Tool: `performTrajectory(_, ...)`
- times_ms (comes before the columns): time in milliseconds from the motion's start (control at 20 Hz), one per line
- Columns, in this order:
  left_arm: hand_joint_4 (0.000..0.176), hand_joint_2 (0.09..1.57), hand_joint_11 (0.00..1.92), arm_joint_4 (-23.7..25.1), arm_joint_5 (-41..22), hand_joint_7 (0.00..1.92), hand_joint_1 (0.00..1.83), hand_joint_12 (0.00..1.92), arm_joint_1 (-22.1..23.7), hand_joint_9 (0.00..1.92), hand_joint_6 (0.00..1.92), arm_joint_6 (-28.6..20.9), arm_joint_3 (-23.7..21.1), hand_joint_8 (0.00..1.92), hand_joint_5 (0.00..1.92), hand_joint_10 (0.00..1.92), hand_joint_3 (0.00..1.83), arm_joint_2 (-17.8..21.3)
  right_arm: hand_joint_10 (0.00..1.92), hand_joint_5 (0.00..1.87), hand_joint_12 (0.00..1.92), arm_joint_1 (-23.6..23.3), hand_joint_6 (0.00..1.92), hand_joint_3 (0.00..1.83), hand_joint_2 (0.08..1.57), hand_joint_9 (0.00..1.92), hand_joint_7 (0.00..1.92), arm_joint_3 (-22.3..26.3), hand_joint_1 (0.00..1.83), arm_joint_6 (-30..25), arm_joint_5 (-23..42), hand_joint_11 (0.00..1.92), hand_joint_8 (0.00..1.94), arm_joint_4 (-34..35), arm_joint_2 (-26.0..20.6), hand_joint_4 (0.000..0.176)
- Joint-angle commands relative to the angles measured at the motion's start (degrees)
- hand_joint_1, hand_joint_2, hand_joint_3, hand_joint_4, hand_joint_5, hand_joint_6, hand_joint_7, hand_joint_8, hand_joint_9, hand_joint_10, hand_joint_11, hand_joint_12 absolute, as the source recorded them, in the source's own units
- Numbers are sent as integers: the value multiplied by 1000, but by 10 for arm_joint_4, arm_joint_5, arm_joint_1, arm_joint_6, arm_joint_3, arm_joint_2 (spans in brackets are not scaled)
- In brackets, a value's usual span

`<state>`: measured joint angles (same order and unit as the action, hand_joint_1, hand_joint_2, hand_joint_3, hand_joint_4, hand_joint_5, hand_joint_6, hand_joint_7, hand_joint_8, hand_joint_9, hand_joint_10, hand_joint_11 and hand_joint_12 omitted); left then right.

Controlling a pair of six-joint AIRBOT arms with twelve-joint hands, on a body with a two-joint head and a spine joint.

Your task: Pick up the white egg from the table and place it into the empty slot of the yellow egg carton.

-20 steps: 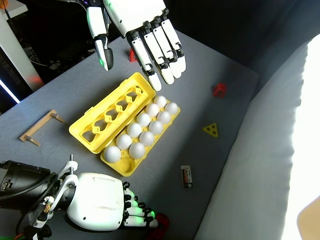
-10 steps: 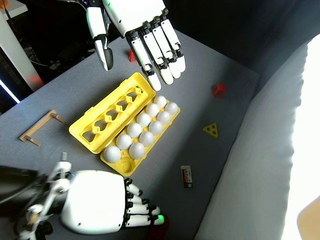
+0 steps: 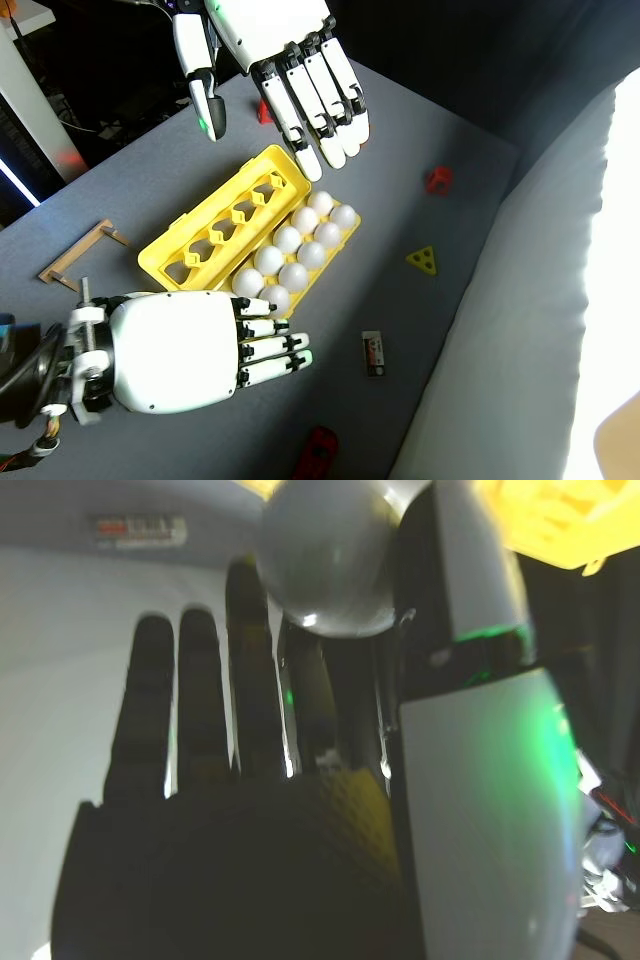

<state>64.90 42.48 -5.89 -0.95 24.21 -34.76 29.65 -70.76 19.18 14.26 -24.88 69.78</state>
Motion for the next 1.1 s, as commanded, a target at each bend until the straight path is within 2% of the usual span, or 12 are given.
performTrajectory(0, 25, 1293, 0, 39, -13, 113, 44, 545, 7, 127, 1, 0, -3, 0, 121, 3, 1, 0, 78, 850, 400, 4, 1220, 0, 1184, 156, 502, 1, 1083, -2, 80, 0, 5, 18, 3, 0)
performTrajectory(100, 25, 1293, 0, 39, -14, 112, 44, 544, 5, 127, 1, 0, -3, 0, 121, 3, 1, 0, 81, 850, 412, 16, 1219, 0, 1184, 161, 502, 0, 1083, 15, 114, 0, 4, 72, 4, 0)
performTrajectory(200, 25, 1293, 0, 39, -15, 112, 45, 541, 4, 126, 1, 0, -4, 0, 121, 2, 0, 0, 83, 838, 440, 30, 1238, 2, 1190, 164, 505, -11, 1079, -4, 146, 0, 5, 117, 10, 0)
performTrajectory(250, 25, 1293, 0, 39, -15, 111, 45, 540, 4, 126, 1, 0, -4, 0, 121, 2, 0, 0, 84, 838, 442, 38, 1237, 2, 1190, 167, 506, -24, 1079, -41, 161, 0, 5, 122, 17, 0)
performTrajectory(350, 25, 1293, 0, 39, -15, 111, 46, 539, 4, 126, 1, 0, -4, 0, 121, 2, 0, 0, 86, 839, 445, 43, 1236, 2, 1190, 170, 506, -36, 1078, -64, 162, 0, 5, 122, 26, 0)
performTrajectory(900, 25, 1294, 0, 39, -28, 113, 44, 536, 4, 125, 2, 0, -3, 1, 125, 1, 1, 0, 90, 842, 416, 83, 1231, 0, 1189, 175, 504, -80, 1073, -90, 216, 0, 2, 154, 72, 0)
performTrajectory(950, 25, 1294, 0, 39, -28, 113, 43, 536, 4, 126, 1, 0, -3, 1, 122, 1, 1, 0, 95, 846, 498, 85, 1225, 0, 1187, 176, 506, -88, 1075, -97, 218, 0, 2, 161, 78, 0)
performTrajectory(1050, 25, 1294, 0, 39, -28, 113, 42, 536, 4, 127, 0, 0, -3, 1, 121, 2, 1, 0, 96, 846, 511, 87, 1224, 0, 1187, 177, 507, -98, 1075, -115, 219, 0, 2, 162, 84, 0)
